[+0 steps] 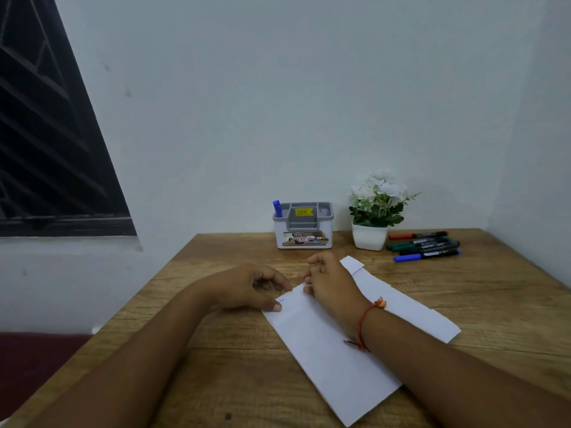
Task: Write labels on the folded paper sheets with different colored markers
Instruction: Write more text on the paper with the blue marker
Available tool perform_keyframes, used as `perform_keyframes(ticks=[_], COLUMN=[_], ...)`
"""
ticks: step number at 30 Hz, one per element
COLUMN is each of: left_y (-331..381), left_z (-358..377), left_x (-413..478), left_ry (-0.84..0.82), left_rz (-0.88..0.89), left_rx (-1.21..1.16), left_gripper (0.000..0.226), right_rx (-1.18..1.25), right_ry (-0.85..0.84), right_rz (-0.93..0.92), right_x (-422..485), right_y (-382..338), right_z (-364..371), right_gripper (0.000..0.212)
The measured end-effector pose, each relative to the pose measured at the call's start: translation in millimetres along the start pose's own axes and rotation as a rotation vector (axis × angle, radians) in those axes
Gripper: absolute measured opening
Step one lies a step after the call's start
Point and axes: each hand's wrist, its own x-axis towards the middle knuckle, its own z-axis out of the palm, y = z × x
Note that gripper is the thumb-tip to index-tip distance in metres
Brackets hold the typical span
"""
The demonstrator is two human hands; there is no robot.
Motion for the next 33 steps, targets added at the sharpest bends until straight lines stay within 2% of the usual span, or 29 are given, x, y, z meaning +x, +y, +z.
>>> perform_keyframes(ticks=[5, 9, 11, 13, 15, 17, 19, 27, 31, 33], left_y=[-2.0, -1.6, -1.6, -2.7, -3.7, -4.7, -4.9, -2.5, -1.1, -1.8], left_z=[-0.8, -2.4, -2.9, -2.8, -2.7, -2.9, -3.5, -3.5, -3.2, -2.7], left_x=[2.5, 4.5, 5.1, 5.9, 6.8, 7.8, 8.3, 6.8, 5.2, 4.6], left_ry=[-0.049, -0.068, -0.079, -0.076, -0.073, -0.077, -0.081, -0.095, -0.101, -0.101], left_rz=[0.016, 0.020, 0.019, 0.038, 0.048, 0.054, 0.061, 0.032, 0.013, 0.014], left_rx=[0.034, 0.075, 0.080, 0.071, 0.069, 0.076, 0.084, 0.079, 0.053, 0.052], left_gripper=[0.039, 0.039, 0.038, 0.039, 0.039, 0.039, 0.039, 0.038, 0.038, 0.039], right_rx=[0.041, 0.286, 0.268, 0.045, -0.475, -0.922, -1.124, -1.224, -1.181, -1.150], right_ry=[-0.005, 0.061, 0.149, 0.270, 0.340, 0.366, 0.354, 0.105, 0.165, 0.249], right_rz=[0.013, 0.065, 0.056, 0.012, -0.053, -0.051, 0.025, 0.251, 0.217, 0.087], right_x=[2.1, 5.5, 15.3, 27.2, 38.7, 48.3, 54.7, 71.8, 68.1, 62.5], right_y=[0.8, -7.2, -9.3, -8.4, -4.2, 3.4, 10.2, -6.7, -2.4, 7.9], right_z=[-4.1, -12.0, -27.5, -52.3, -83.4, -111.6, -132.2, -155.5, -154.4, -154.1], right_gripper=[0.035, 0.026, 0.020, 0.015, 0.012, 0.019, 0.028, 0.043, 0.037, 0.034])
